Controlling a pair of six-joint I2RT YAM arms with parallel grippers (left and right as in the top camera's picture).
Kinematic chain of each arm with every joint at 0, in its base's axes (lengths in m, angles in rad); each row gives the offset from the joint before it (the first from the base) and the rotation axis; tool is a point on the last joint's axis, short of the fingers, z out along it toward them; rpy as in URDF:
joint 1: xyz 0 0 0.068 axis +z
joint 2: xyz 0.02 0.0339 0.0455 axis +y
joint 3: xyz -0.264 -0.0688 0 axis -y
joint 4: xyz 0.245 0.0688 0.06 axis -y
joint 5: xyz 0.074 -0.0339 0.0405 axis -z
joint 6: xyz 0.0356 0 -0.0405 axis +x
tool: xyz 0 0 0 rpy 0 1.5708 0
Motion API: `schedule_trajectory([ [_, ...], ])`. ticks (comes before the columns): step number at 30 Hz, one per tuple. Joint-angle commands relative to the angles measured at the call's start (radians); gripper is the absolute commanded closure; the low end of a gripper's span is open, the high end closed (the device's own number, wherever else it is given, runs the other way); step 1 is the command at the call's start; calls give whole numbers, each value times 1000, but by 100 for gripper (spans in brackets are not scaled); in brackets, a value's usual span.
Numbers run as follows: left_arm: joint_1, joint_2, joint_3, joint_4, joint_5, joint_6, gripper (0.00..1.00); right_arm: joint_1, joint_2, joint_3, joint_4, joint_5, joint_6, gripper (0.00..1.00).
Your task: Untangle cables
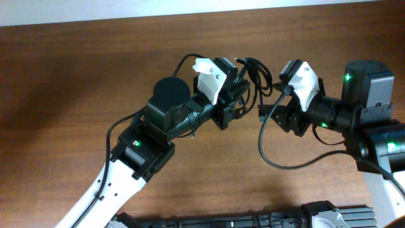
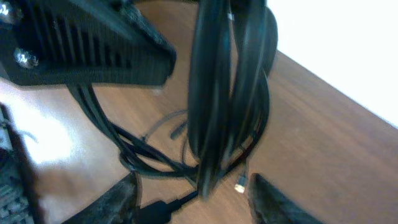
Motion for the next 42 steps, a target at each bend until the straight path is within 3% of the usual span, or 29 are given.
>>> schedule_trajectory([
  [1, -4, -13, 18, 17, 57, -10, 100, -1, -3, 2, -1, -61, -38, 96],
  [8, -4, -13, 18, -1, -114, -71, 100, -1, -4, 2, -38, -61, -38, 96],
  [12, 1, -13, 18, -184, -515, -272, 100, -1, -13, 2, -16, -112, -38, 96],
  [13, 21, -13, 18, -235, -521, -318, 100, -1, -19, 2, 5, -137, -37, 96],
  [17, 50, -13, 18, -240, -418, -346, 100, -2, -21, 2, 30, -85, -32, 96],
  [19, 50, -13, 18, -203, -316, -295, 100, -2, -16, 2, 35, 50, 72, 91],
  [20, 50, -13, 18, -187, -274, -266, 100, -1, -11, 2, 33, 112, 119, 46],
  [21, 50, -13, 18, -155, -198, -210, 100, -1, -7, 2, 23, 178, 171, 36],
  [22, 50, -13, 18, -137, -163, -177, 100, -2, -7, 2, 17, 201, 187, 32],
  [25, 50, -13, 18, -90, -24, -37, 100, -1, -7, 2, 8, 208, 188, 29],
  [31, 50, -13, 18, -58, 195, 121, 100, -1, -7, 2, 35, 208, 184, 25],
  [38, 50, -13, 18, 101, 285, 91, 100, -1, 0, 2, 6, 166, 184, 25],
  [42, 51, -13, 18, 150, 508, 100, 100, -2, 2, 2, 34, 324, 169, 26],
])
